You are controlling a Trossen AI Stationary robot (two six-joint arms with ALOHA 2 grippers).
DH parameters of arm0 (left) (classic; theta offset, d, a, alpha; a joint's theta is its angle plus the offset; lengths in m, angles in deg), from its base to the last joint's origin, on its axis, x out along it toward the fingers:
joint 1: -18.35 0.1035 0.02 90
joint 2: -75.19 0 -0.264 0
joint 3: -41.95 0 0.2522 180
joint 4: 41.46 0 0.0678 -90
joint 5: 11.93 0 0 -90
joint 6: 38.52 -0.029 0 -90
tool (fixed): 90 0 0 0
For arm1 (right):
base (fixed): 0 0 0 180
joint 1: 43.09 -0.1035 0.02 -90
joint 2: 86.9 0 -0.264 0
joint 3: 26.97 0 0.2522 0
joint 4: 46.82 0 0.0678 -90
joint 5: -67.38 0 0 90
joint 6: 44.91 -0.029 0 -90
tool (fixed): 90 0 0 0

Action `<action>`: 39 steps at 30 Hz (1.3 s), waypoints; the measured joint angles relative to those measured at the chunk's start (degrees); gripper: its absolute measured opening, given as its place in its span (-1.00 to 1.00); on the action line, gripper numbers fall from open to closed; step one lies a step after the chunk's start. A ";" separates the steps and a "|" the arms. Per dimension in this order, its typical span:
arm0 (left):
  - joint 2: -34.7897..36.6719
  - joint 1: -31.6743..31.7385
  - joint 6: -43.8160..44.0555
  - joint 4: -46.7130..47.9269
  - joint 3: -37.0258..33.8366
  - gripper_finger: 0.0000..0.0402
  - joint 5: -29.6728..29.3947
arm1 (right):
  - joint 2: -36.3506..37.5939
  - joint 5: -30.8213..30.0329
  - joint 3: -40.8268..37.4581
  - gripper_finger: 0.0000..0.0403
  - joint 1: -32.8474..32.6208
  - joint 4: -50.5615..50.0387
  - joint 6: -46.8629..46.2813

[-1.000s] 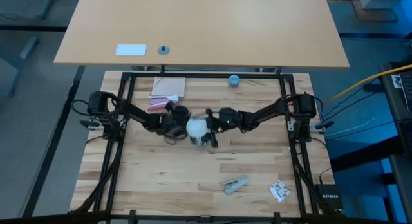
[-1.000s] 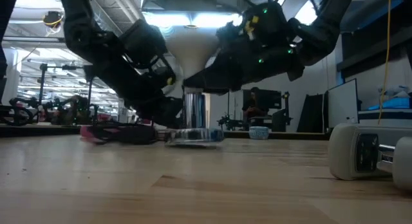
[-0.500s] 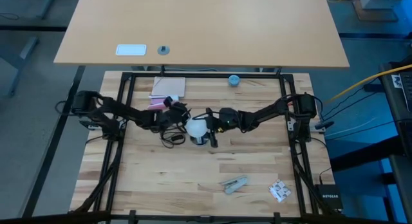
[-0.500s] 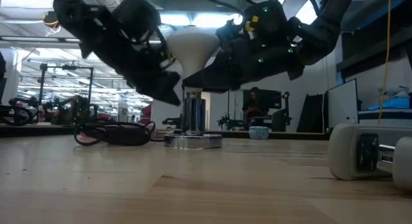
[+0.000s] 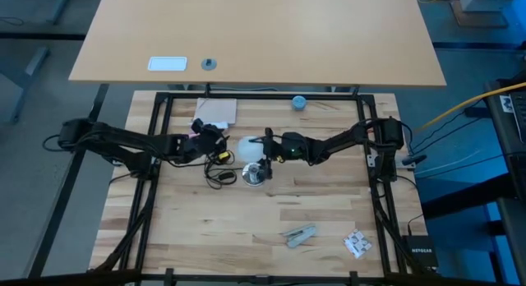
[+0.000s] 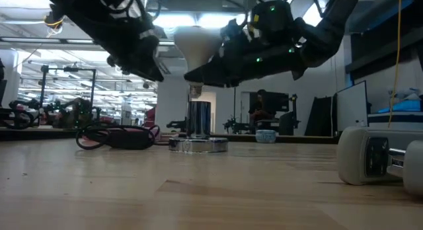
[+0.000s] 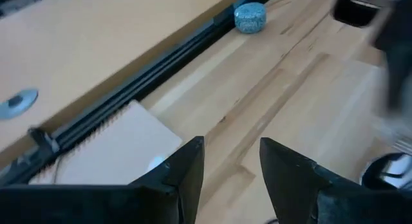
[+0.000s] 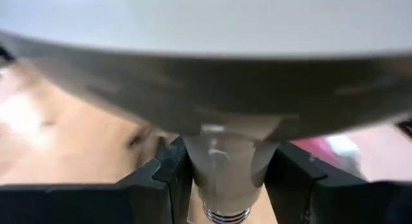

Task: Screw lightbulb
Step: Remove the lightbulb from the lamp

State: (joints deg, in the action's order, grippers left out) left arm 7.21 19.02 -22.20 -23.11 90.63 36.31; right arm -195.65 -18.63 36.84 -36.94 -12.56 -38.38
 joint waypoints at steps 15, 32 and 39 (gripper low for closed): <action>0.90 -4.34 5.52 5.83 0.00 -0.29 1.12 | -0.11 -3.67 2.27 -0.21 4.74 -28.62 -3.69; 0.90 -4.43 6.36 5.98 0.00 -0.29 1.30 | -0.07 -3.36 2.25 -0.14 4.74 -38.17 -7.74; 0.90 -4.37 6.23 5.98 0.00 -0.29 1.30 | -0.07 -2.94 2.25 0.27 4.74 -38.02 -10.69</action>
State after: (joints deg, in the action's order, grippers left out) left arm 8.10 14.65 -15.97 -17.13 90.63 37.61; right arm -195.71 -21.57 39.08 -32.20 -50.58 -49.08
